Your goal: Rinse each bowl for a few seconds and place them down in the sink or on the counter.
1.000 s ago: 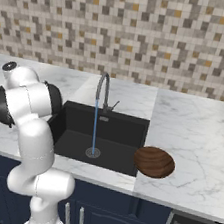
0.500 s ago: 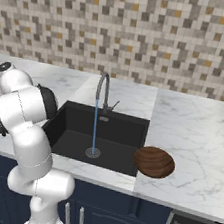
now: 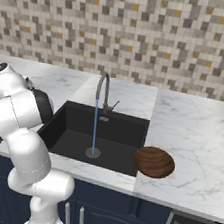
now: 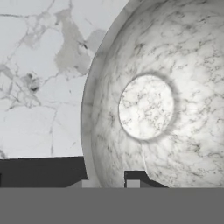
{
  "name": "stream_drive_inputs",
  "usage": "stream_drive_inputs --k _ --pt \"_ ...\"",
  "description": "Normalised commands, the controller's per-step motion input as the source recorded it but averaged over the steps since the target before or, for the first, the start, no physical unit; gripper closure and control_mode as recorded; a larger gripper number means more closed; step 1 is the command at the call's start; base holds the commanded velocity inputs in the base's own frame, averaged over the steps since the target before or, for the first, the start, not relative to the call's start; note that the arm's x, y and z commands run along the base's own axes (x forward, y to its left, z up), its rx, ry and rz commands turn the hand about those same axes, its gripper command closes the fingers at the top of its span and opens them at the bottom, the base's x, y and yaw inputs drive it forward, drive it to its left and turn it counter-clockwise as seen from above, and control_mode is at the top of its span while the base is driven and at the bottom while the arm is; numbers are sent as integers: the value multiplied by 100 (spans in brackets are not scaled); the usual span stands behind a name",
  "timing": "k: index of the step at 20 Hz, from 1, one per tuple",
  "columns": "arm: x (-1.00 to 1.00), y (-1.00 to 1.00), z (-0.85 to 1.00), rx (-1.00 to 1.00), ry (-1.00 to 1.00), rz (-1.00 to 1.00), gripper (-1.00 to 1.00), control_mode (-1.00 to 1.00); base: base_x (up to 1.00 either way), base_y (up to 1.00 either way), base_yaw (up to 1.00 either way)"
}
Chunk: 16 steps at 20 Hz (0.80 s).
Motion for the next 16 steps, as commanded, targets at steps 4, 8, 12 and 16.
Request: stream_drive_inputs --k 4,8,12,16 --pt "-15 -18 3 0 0 -14 100 -100 0 0 0" --pt "-12 -31 6 2 0 -11 100 -100 0 0 0" --pt "-8 -41 3 7 2 -8 100 -100 0 0 0" --pt "-1 -37 0 8 4 -6 100 -100 0 0 0"
